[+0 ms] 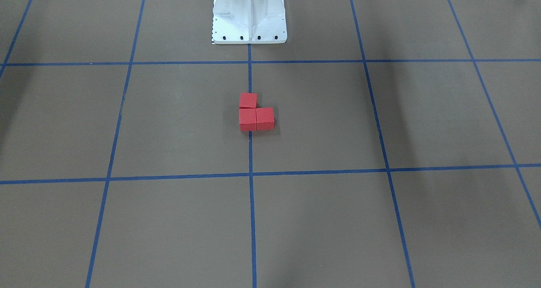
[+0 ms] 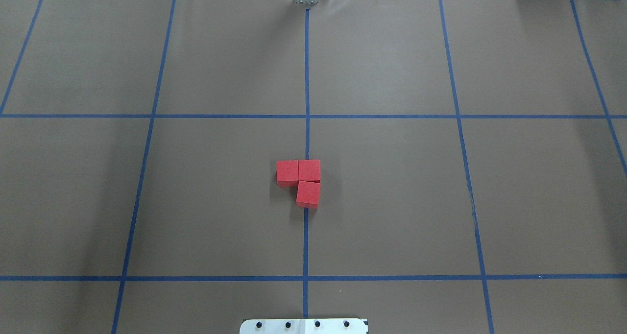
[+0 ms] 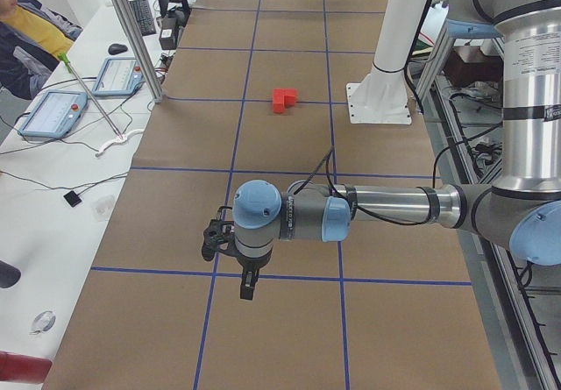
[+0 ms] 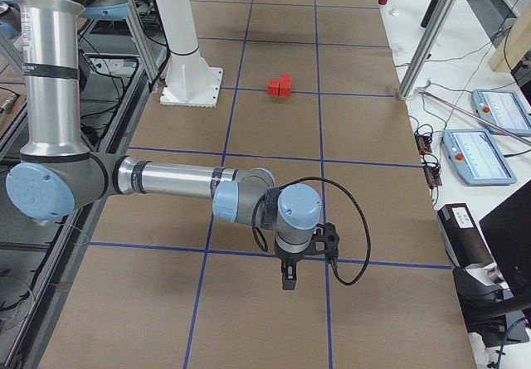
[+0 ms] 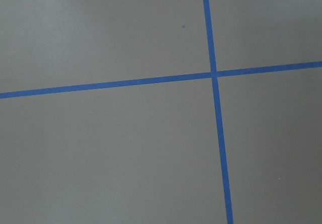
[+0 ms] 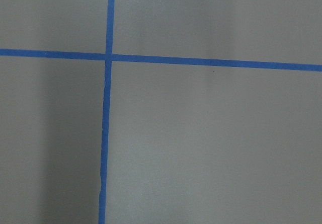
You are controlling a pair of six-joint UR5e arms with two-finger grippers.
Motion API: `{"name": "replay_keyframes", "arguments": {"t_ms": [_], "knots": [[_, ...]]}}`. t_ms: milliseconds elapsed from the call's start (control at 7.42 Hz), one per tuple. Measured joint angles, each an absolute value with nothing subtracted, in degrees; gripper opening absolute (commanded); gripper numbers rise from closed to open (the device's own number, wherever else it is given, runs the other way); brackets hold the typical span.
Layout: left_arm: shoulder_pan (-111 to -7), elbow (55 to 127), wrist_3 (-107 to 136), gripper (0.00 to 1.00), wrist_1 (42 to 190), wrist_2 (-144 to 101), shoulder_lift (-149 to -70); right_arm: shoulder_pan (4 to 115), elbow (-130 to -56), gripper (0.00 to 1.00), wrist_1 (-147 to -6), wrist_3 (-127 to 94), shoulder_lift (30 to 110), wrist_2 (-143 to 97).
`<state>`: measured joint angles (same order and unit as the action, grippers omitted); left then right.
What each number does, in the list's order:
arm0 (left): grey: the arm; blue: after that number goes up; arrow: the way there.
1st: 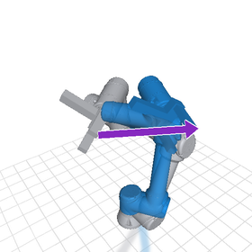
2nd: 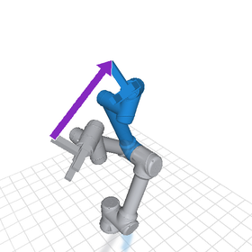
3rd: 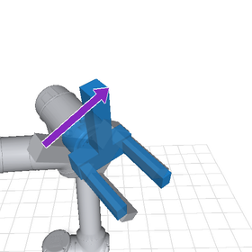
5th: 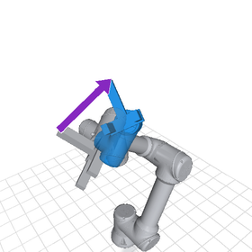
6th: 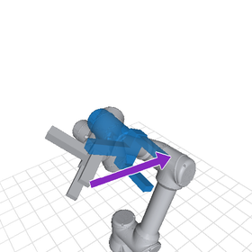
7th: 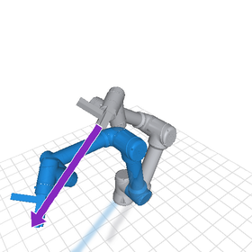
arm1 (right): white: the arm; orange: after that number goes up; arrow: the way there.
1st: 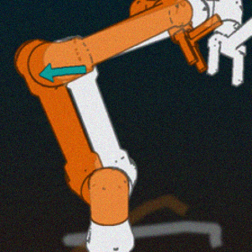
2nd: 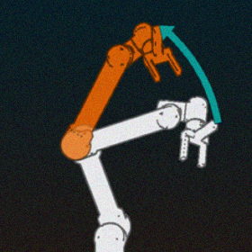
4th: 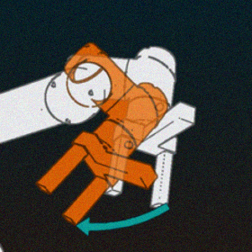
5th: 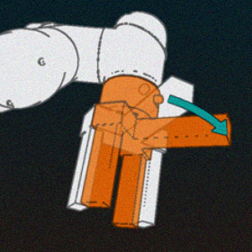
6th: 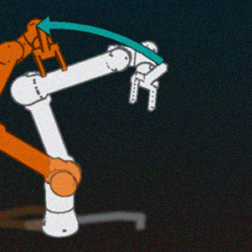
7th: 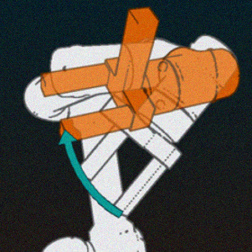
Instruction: Form red blocks into L shape at center
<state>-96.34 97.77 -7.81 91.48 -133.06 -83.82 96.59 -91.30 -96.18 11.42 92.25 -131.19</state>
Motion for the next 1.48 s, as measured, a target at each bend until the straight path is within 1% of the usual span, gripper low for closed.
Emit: {"name": "replay_keyframes", "arguments": {"t_ms": [944,1483], "knots": [[-90.94,98.38,-7.50,1.00,91.20,-132.75,-83.98,97.19,-96.88,1.00,-99.74,11.57,94.08,-134.24],[-90.79,98.35,-7.81,1.00,92.55,-132.80,-84.03,97.21,-97.55,1.00,-99.49,11.60,95.44,-134.16]]}}
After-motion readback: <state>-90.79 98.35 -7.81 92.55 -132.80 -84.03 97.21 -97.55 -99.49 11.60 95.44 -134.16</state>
